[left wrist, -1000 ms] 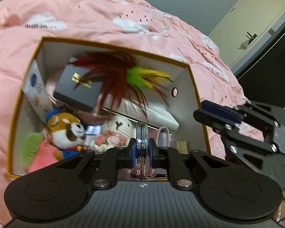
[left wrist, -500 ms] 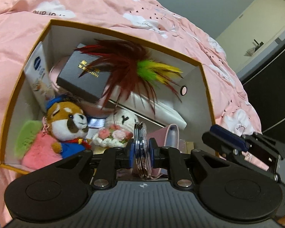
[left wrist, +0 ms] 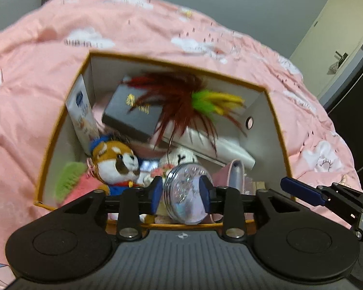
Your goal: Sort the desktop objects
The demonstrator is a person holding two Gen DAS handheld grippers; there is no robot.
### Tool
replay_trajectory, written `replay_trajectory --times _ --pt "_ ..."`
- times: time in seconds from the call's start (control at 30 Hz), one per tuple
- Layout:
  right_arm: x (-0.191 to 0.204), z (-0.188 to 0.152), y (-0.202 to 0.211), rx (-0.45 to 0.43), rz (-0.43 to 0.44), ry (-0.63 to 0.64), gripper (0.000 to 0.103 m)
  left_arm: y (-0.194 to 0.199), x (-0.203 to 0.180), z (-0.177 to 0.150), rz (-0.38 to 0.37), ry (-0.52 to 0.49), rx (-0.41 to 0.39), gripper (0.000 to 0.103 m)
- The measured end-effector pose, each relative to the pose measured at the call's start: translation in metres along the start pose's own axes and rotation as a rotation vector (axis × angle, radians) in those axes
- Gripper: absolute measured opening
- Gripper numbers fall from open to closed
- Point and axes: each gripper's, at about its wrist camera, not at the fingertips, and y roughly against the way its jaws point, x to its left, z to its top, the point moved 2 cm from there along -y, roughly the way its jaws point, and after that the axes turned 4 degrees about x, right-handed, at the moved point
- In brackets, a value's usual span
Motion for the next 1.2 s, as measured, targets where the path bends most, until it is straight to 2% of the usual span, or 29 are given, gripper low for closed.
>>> replay_trajectory --times 0.03,0.17,0.23,0.27,0.33,0.43,0.5,0.6,0.73,1.2 --pt "-0.001 0.002 0.001 0.004 -0.002 -0.028 0.035 0.005 -0.003 -0.001 0.011 -0.013 -0.027 0.053" --pt "-0.003 0.009 0.009 -0.013 0.013 -0.148 0.04 0.029 -0.014 -0.006 0.065 -0.072 -0.14 0.054" --pt "-0.002 0.01 0.016 -0.034 0.019 -0.193 0.045 0.04 -0.018 -0.008 0.096 -0.095 -0.192 0.065" --pt "-0.002 0.011 0.019 -0.048 0.017 -0.208 0.048 0.046 -0.02 -0.01 0.122 -0.106 -0.227 0.067" --pt "0.002 0.011 0.027 -0.08 0.004 -0.216 0.06 0.056 -0.023 -0.013 0.168 -0.125 -0.284 0.071" --pt "0.007 0.011 0.034 -0.116 -0.008 -0.212 0.067 0.067 -0.027 -0.019 0.227 -0.159 -0.343 0.082" --pt "0.01 0.01 0.037 -0.127 0.006 -0.214 0.073 0.072 -0.03 -0.023 0.26 -0.172 -0.372 0.085" --pt "0.016 0.007 0.037 -0.125 0.013 -0.209 0.078 0.076 -0.029 -0.027 0.301 -0.145 -0.371 0.086" --pt "0.018 0.003 0.032 -0.105 -0.013 -0.212 0.084 0.073 -0.019 -0.031 0.28 -0.12 -0.334 0.086" --pt "0.015 -0.014 0.013 -0.04 -0.033 -0.228 0.087 0.048 -0.004 -0.05 0.324 -0.11 -0.207 0.086"
